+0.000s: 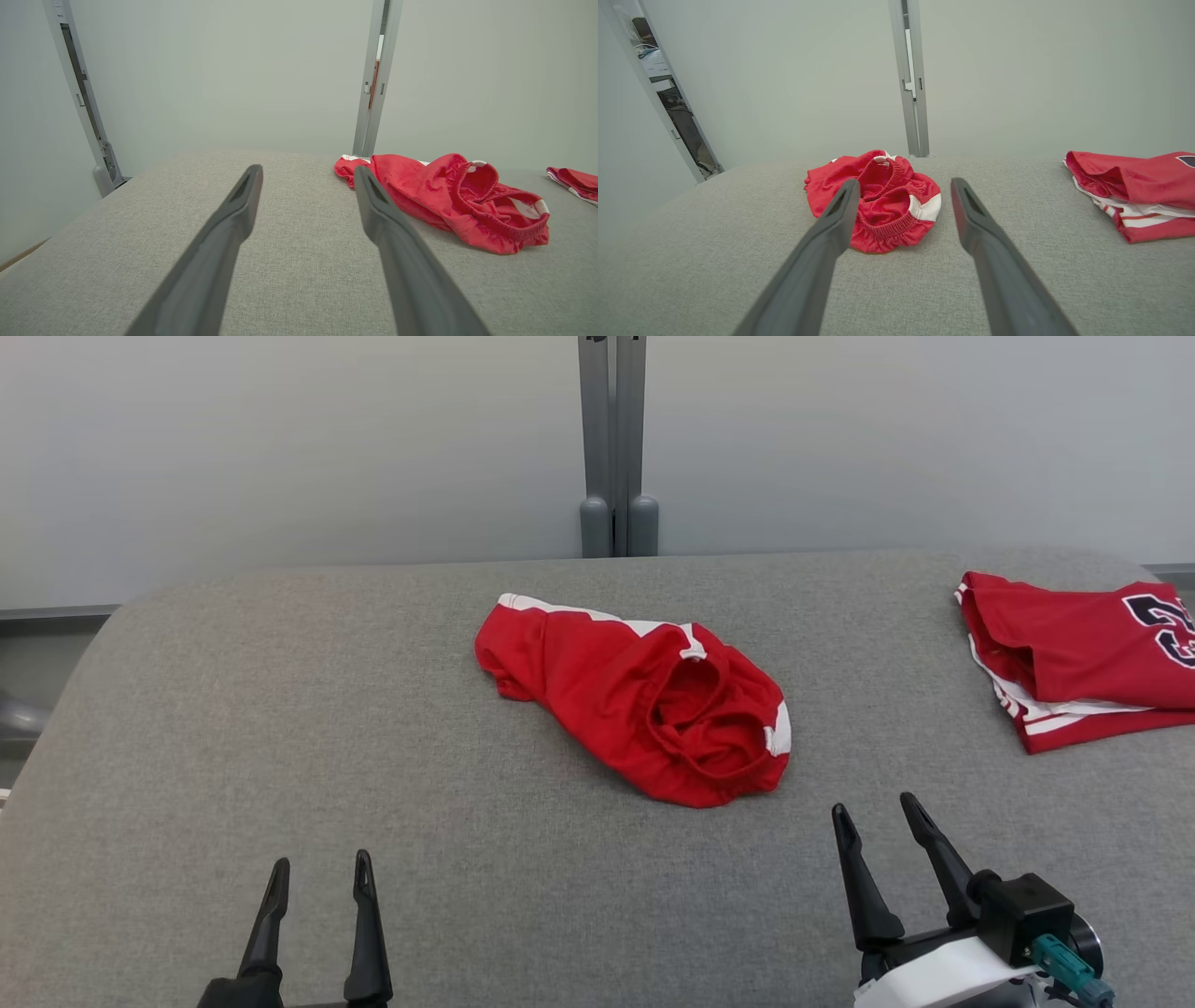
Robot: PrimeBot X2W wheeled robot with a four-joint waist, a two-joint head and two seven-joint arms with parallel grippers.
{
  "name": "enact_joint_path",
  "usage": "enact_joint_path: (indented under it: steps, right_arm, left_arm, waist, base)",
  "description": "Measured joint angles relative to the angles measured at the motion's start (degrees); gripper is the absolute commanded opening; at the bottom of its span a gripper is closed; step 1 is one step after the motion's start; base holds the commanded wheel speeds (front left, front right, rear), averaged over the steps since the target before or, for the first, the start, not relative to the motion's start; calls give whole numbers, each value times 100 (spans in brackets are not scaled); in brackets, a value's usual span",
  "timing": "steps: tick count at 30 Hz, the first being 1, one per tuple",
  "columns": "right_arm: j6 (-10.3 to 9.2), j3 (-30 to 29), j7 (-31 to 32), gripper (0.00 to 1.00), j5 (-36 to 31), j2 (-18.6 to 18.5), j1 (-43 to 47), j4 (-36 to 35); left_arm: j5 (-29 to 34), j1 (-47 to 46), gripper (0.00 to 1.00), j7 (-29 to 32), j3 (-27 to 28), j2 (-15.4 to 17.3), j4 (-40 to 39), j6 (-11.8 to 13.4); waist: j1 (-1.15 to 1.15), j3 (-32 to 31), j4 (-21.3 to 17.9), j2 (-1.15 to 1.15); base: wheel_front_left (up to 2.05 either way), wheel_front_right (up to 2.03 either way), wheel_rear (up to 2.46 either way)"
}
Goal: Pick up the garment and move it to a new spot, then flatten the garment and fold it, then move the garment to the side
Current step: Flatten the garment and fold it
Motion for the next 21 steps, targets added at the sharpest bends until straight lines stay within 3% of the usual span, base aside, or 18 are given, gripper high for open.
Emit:
enact_joint_path:
  steps: [4, 21]
  right_arm:
    - [0, -7, 0, 100, 4, 24, 10, 12]
    - [0, -62, 0, 100, -22, 54, 5, -7]
  left_arm:
    - [32, 41, 100, 0, 107, -21, 30, -87]
    - [-47, 45, 100, 0, 24, -26, 44, -33]
  waist:
    - [0, -36, 8, 0]
    - [0, 25, -20, 0]
  base:
    - [0, 0, 0]
    - [0, 0, 0]
